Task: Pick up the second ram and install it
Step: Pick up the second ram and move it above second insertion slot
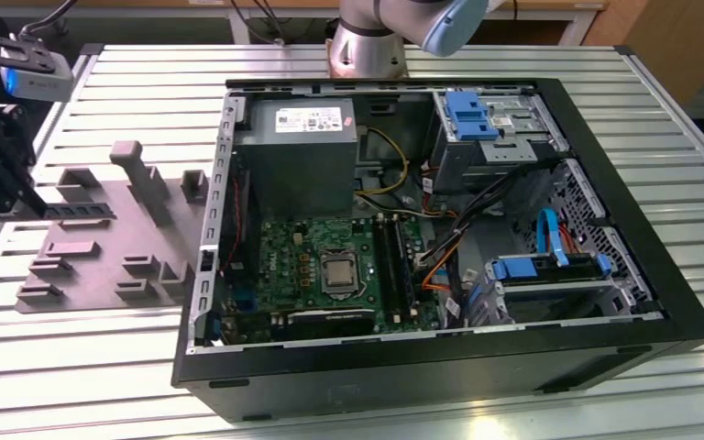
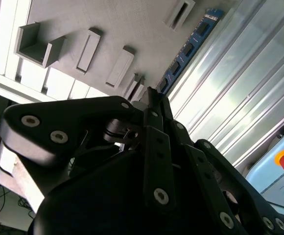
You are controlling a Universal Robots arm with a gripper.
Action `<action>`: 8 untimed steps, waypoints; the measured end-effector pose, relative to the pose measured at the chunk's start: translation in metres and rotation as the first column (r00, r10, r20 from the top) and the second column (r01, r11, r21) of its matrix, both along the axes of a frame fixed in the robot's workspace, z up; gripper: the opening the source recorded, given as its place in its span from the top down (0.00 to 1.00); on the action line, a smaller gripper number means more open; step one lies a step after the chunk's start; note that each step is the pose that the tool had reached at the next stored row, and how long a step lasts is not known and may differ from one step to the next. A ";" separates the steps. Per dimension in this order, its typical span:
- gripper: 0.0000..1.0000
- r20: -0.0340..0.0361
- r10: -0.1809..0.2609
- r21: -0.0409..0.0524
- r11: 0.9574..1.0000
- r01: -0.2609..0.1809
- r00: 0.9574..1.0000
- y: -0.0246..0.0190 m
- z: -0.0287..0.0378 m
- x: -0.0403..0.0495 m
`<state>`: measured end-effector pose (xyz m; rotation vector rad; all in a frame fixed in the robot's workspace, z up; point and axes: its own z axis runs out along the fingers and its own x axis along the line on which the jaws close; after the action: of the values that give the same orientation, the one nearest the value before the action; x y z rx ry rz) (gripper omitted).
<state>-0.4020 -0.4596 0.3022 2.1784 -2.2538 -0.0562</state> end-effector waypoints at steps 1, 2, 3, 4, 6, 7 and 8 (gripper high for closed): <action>0.86 0.000 0.000 0.000 1.000 0.000 1.000 0.0000 0.0011 0.0000; 0.86 0.000 0.000 0.000 1.000 0.000 1.000 0.0000 0.0021 0.0000; 0.86 0.000 0.000 0.000 1.000 0.000 1.000 0.0000 0.0031 0.0000; 0.86 0.000 0.000 0.000 1.000 0.000 1.000 0.0000 0.0043 0.0000; 0.86 0.000 0.000 0.000 1.000 0.000 1.000 0.0000 0.0064 0.0000; 0.86 0.000 0.000 0.000 1.000 0.000 1.000 0.0000 0.0075 0.0000; 0.86 0.000 0.000 0.000 1.000 0.000 1.000 0.0000 0.0085 0.0000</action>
<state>-0.4020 -0.4596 0.3107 2.1782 -2.2538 -0.0562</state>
